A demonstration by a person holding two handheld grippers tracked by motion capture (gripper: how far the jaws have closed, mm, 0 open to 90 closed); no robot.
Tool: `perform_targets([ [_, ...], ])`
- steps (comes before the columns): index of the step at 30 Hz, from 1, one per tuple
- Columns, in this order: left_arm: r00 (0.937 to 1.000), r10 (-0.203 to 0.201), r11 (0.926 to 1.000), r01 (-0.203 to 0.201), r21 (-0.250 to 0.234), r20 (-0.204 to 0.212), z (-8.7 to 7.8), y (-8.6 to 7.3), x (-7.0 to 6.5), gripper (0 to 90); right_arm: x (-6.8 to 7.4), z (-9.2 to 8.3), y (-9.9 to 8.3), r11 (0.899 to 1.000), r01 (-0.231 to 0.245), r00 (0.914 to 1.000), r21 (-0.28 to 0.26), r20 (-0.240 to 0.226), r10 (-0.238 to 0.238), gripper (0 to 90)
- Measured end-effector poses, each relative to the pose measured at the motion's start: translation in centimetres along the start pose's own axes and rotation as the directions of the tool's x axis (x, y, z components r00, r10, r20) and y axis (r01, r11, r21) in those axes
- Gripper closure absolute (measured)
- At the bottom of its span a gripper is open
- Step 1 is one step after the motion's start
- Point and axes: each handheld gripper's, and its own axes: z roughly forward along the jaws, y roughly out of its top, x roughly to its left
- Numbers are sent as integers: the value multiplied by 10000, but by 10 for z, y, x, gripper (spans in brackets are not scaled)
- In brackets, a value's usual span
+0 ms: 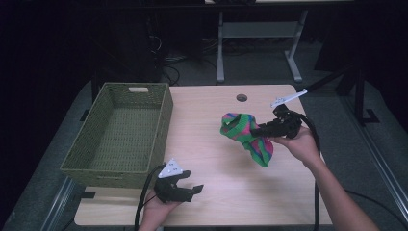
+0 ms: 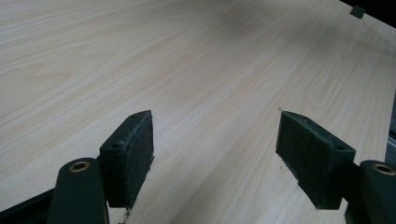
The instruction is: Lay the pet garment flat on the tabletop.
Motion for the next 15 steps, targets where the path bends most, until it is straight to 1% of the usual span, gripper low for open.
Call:
perform_targets([
  [4,10000,-79,10000,79,-37,7,0,0,0,271,7,0,-4,9999,118,9998,-29,-179,-118,698],
  [7,10000,-4,10000,4,-49,2,-1,0,0,271,12,0,-8,9996,273,9994,12,-221,-273,698],
  [11,10000,30,10000,-30,-62,-26,-2,0,0,271,18,2,-14,9994,355,9989,-20,-303,-356,697],
  [14,10000,42,10000,-42,-51,-28,-2,0,1,271,24,5,-19,9979,652,9979,31,-30,-652,698],
  [15,10000,37,10000,-37,-55,-27,-1,0,0,271,27,6,-21,9983,589,9983,47,-41,-589,697],
])
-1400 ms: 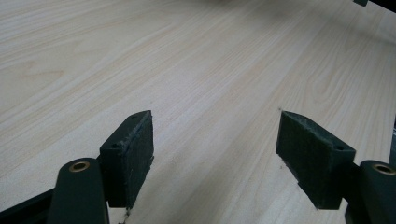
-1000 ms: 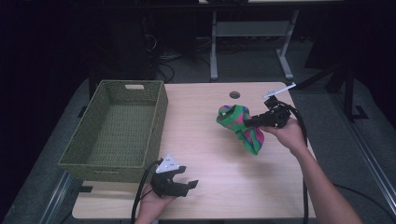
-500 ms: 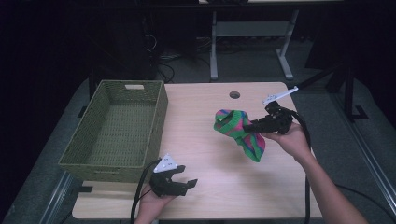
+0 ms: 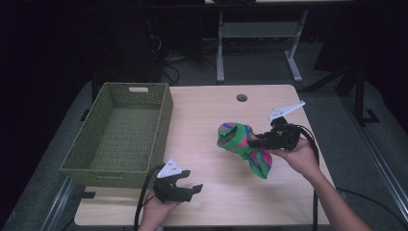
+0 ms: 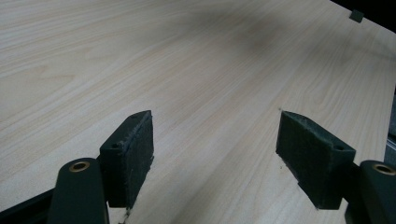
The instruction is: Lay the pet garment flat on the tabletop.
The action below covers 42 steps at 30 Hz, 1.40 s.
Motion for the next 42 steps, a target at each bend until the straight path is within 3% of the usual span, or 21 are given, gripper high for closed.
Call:
perform_targets([
  [12,10000,-61,10000,61,-59,12,-1,0,-1,271,10,17,-23,9997,-53,9995,236,-307,60,697],
  [19,10000,-45,10000,45,-70,-6,-1,0,-2,271,16,33,-35,9980,-8,9988,629,-489,39,696],
  [34,10000,-69,9999,69,-98,-20,-2,0,0,271,23,73,-55,9870,-21,9967,1606,-800,152,681],
  [42,10000,-20,10000,20,-91,-5,-2,0,0,271,30,85,-61,9817,179,9978,1894,-658,-55,631],
])
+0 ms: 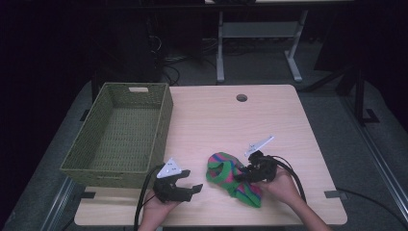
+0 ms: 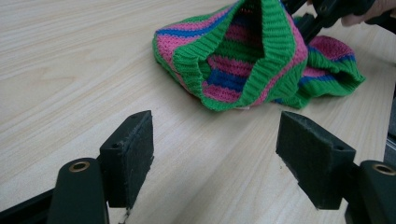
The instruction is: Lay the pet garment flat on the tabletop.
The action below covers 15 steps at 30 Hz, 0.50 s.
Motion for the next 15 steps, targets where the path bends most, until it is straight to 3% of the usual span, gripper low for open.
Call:
perform_targets([
  [4,10000,46,10000,-46,-41,-20,-1,0,1,271,2,4,-3,9999,110,9999,111,-92,-109,535],
  [9,9999,-116,9999,116,-82,8,-1,-1,0,271,6,-3,-2,9995,284,9996,-159,-63,-285,401],
  [15,9999,-128,9998,128,-120,15,-3,-1,2,271,13,-18,-4,9974,468,9989,-546,90,-463,370],
])
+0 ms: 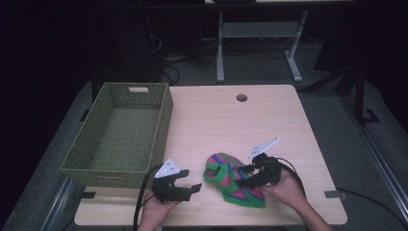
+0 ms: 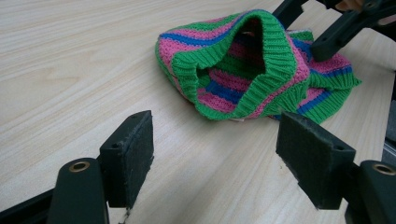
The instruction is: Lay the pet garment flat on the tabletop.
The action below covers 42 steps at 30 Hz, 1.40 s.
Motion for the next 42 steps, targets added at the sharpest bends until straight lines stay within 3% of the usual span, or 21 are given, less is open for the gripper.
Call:
perform_targets([
  [7,10000,2,10000,-2,-8,-6,0,0,0,271,23,-9,8,9939,1048,9942,-355,-218,-1056,417],
  [12,10000,-36,10000,36,-37,-6,0,0,-1,271,40,-2,21,9869,1589,9867,-280,-311,-1597,457],
  [15,10000,-11,10000,11,-27,0,0,0,0,271,43,6,27,9800,1982,9801,-155,-118,-1983,485],
  [18,10000,-71,10000,71,-17,4,-1,0,0,271,42,18,32,9775,2105,9775,131,100,-2107,510],
  [22,10000,-31,10000,31,-31,-7,-1,0,0,271,36,38,34,9794,1926,9811,606,77,-1934,533],
  [27,10000,-66,10000,66,-38,2,-2,0,0,271,34,57,31,9709,2123,9759,1109,272,-2165,582],
  [33,10000,-60,10000,60,12,33,-1,0,0,271,33,61,29,9663,2317,9697,1121,528,-2386,653],
  [40,10000,-48,10000,48,-3,51,0,0,-1,271,31,58,28,9723,2073,9755,1077,519,-2137,755],
  [42,10000,-37,10000,37,-6,43,0,0,0,271,31,56,29,9705,2181,9730,1031,538,-2244,795],
])
